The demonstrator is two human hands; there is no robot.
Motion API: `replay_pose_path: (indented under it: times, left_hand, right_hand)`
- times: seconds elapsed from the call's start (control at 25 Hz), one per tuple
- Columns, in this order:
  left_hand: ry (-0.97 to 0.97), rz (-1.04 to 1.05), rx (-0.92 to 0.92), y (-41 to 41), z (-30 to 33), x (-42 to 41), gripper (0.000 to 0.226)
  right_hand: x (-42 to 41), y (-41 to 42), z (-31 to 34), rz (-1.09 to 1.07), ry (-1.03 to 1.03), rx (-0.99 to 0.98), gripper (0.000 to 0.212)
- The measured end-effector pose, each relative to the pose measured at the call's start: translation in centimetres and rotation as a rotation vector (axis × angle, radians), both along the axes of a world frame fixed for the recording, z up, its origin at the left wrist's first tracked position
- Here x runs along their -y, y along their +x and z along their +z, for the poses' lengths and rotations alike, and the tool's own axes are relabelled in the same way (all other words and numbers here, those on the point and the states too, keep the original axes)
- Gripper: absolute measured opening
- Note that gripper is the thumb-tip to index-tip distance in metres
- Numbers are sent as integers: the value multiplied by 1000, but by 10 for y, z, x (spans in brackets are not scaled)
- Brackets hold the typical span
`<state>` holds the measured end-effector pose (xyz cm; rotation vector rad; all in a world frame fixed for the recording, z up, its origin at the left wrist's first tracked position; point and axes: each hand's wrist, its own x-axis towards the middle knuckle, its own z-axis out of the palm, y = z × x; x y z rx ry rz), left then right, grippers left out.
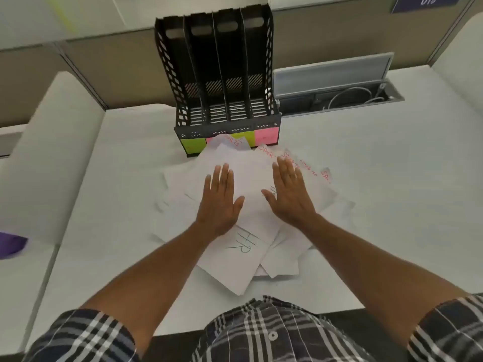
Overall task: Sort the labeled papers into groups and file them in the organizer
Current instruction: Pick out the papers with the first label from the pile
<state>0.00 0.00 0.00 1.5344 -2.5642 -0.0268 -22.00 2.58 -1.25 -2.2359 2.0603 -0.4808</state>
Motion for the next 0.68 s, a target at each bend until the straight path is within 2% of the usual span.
replay_pose_path:
  times: [0.16, 0.32, 0.4, 0.52, 0.6, 0.68]
  left_hand:
    - [133, -4, 6, 2, -35, -36, 75]
    - [213, 13, -39, 7, -51, -45, 75]
    - [239, 20, -35, 7, -58, -51, 75]
    - [278, 28, -61, 4, -62, -55, 75]
    - [303, 26, -93, 0, -62, -58, 75]
    - [331, 39, -126, -4, -60, -60, 76]
  right_hand:
    - [-38, 6, -31, -4, 204, 4, 77]
    - [-39, 0, -39, -25, 267, 72, 80]
    - [-36, -1, -36, -190, 265, 260, 83]
    - [-18, -6, -20, -534, 194, 640, 86]
    - [-2, -11, -9, -661, 206, 806, 85]
    - [8, -14, -2, -707, 234, 886, 73]
